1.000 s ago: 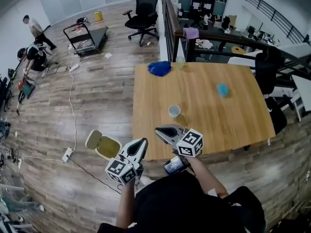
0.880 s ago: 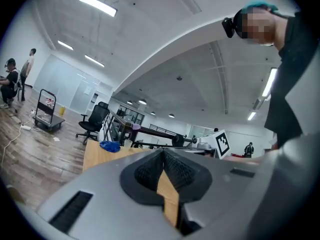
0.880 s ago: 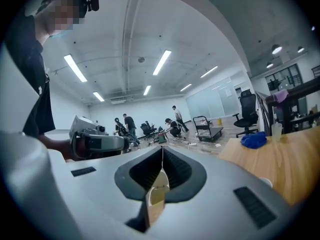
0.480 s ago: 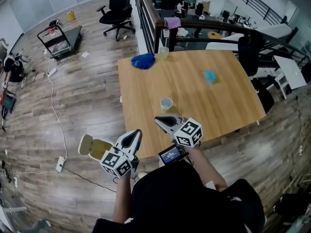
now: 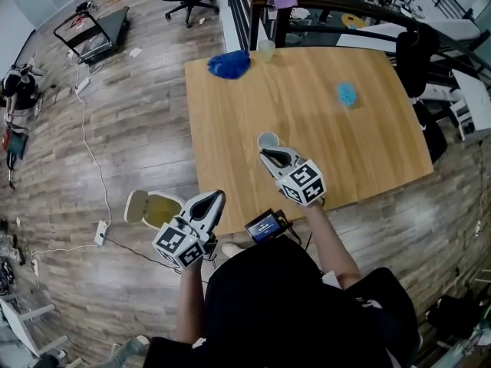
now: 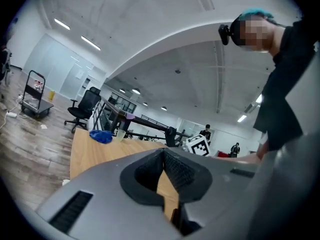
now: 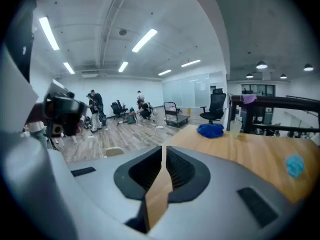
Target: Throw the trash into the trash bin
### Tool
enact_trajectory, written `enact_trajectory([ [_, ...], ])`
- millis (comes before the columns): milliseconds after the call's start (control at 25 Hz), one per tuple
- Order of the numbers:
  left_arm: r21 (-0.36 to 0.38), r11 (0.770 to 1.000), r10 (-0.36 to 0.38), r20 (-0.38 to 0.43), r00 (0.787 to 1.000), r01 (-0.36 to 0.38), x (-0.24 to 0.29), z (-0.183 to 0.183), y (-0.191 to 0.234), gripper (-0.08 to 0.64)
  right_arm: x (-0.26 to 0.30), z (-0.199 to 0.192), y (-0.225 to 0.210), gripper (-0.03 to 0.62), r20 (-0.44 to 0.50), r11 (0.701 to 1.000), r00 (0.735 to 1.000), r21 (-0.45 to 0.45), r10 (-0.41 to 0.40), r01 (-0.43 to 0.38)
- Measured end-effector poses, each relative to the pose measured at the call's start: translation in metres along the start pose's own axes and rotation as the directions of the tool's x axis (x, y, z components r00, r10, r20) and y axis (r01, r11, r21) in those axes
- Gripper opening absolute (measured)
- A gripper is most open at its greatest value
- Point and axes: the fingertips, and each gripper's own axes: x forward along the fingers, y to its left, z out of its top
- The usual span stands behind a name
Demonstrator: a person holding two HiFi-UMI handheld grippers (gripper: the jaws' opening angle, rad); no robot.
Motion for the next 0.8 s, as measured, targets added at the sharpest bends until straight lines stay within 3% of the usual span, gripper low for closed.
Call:
enact_trajectory([
  [80,0.010,1.000,0.008,-0.022,1.000,-0.008,0.003,-0.006,0.004,0.006,0.014,-0.023,-0.026,0.009,-0.063,0.999,0.997,0.018,-0.050,0.051],
  [160,-0.035,0.999,0.033,-0.011,0.999,-0.033,0.000,-0.008,0.009,0.006,0.032,-0.041,-0.040,0.150,-0.116,0.997,0.992,0.052,-0.055,0.062],
  [200,-0.065,0.997,0.043,0.002,0.999,-0.043,-0.003,-0.009,0.010,0.006,0.041,-0.051,-0.043,0.179,-0.146,0.997,0.988,0.053,-0.050,0.058],
  [280,-0.095,0.994,0.063,0.018,0.998,-0.061,-0.007,-0.010,0.014,0.006,0.057,-0.067,-0.047,0.179,-0.199,0.998,0.979,0.027,-0.048,0.054],
  [400,-0.079,0.993,0.088,0.001,0.996,-0.087,-0.010,-0.011,0.019,0.006,0.075,-0.090,-0.051,0.179,-0.266,0.998,0.963,0.006,-0.053,0.057],
  [560,-0.096,0.993,0.064,0.016,0.998,-0.062,-0.009,-0.009,0.015,0.006,0.087,-0.099,-0.058,0.173,-0.276,0.997,0.959,0.029,-0.067,0.078],
  [680,-0.132,0.989,0.070,0.055,0.996,-0.062,-0.011,-0.005,0.016,0.006,0.093,-0.097,-0.061,0.043,-0.293,0.996,0.952,-0.019,-0.089,0.087],
  [800,-0.140,0.988,0.080,0.060,0.995,-0.071,-0.013,-0.008,0.016,0.006,0.091,-0.101,-0.061,0.018,-0.319,0.996,0.944,-0.033,-0.085,0.078],
])
